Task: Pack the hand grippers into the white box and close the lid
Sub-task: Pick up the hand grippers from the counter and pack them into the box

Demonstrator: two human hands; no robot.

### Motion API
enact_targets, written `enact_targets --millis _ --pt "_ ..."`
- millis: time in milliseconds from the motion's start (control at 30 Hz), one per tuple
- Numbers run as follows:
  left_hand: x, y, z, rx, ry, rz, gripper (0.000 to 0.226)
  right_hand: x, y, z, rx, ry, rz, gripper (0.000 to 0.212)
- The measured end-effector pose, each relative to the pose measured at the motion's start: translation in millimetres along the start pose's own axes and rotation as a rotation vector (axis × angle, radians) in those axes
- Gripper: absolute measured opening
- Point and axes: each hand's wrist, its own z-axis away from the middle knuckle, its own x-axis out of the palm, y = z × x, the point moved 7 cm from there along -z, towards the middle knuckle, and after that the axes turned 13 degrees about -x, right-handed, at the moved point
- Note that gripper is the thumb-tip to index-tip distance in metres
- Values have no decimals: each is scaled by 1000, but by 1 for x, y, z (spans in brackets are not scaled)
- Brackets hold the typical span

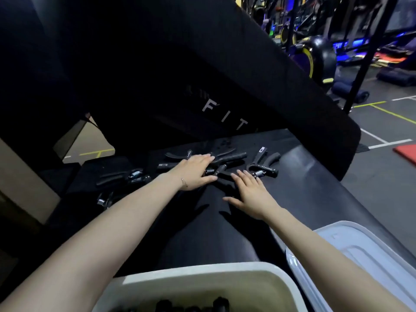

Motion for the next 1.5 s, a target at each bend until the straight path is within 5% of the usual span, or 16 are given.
enact_targets --millis 367,700,933,1100,1367,1500 --pt "44 -15 -41 -45 -52 64 69 24 24 -33 -7 44 110 70" --pt "55 -15 9 9 -190 23 72 12 4 -19 -25 58 44 75" --pt "49 -5 63 126 -206 -15 67 -20 -29 34 26 192 -446 48" --pt "-26 8 98 226 100 258 46 -61 -43 66 106 197 -892 6" --pt "-127 19 167 105 180 921 19 -131 -82 114 270 311 -1468 34" --pt "-141 26 200 77 207 1237 16 -153 -112 139 170 446 -1727 42"
